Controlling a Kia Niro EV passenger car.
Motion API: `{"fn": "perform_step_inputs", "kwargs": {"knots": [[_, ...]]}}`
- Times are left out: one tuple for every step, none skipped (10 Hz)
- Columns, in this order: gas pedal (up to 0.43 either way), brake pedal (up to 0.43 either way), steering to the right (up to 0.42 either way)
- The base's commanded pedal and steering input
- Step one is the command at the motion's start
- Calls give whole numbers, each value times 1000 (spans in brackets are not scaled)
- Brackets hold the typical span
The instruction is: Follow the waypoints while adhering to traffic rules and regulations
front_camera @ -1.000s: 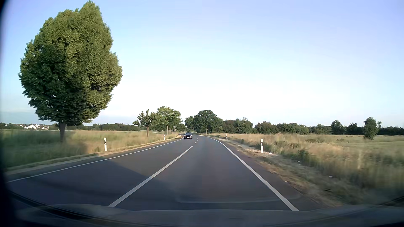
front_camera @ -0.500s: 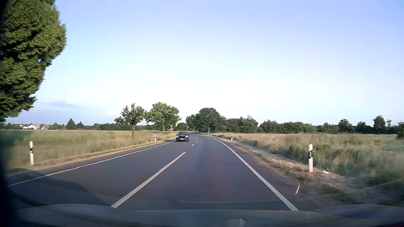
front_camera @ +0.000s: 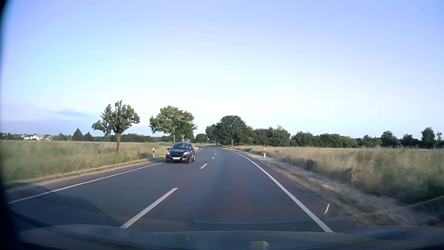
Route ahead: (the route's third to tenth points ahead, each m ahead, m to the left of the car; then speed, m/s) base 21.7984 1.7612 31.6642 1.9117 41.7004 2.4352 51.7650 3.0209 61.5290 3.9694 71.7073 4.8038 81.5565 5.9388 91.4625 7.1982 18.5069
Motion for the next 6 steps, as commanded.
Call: {"fn": "perform_step_inputs", "kwargs": {"knots": [[370, 24, -8], [370, 24, -8], [358, 24, -8], [358, 24, -8], [350, 24, -8], [339, 24, -8]]}}
